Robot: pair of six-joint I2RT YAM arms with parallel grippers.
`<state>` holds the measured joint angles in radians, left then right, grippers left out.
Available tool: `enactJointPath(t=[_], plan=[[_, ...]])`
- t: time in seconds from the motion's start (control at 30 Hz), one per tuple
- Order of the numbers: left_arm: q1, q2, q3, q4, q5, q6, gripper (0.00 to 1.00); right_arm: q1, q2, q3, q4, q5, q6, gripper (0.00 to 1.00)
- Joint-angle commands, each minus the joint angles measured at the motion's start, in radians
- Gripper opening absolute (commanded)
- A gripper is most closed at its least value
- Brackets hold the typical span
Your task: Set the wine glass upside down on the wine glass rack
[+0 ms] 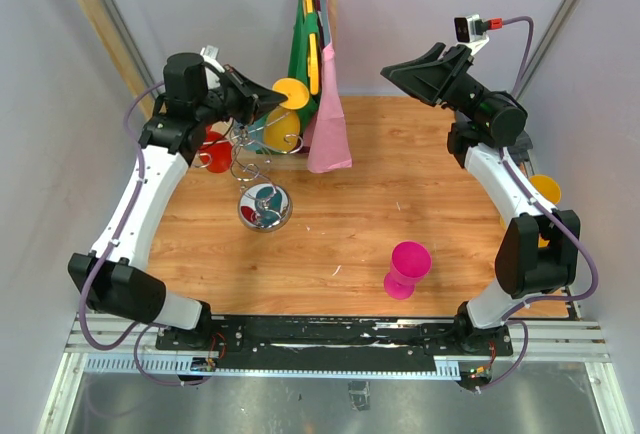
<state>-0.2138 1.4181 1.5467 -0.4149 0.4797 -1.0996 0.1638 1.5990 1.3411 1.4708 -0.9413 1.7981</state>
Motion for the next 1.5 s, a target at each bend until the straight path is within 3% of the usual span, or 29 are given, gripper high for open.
enactJointPath(t=[0.0,0.53,0.93,1.47], plan=[[-0.01,0.012,0.031,0.018,-0.023,0.003,0.0,-0.033,0.0,0.004,0.062,0.001,-0.01,0.47],[-0.016,0.04,0.019,0.089,-0.052,-0.044,0.0,-0.034,0.019,0.011,0.062,-0.003,-0.011,0.47],[-0.014,0.0,0.014,0.048,-0.16,-0.043,0.0,-0.037,0.025,0.015,0.063,-0.003,-0.008,0.47],[0.008,-0.031,-0.012,0.028,-0.151,-0.043,0.0,-0.035,0.021,0.012,0.062,-0.001,-0.009,0.47]])
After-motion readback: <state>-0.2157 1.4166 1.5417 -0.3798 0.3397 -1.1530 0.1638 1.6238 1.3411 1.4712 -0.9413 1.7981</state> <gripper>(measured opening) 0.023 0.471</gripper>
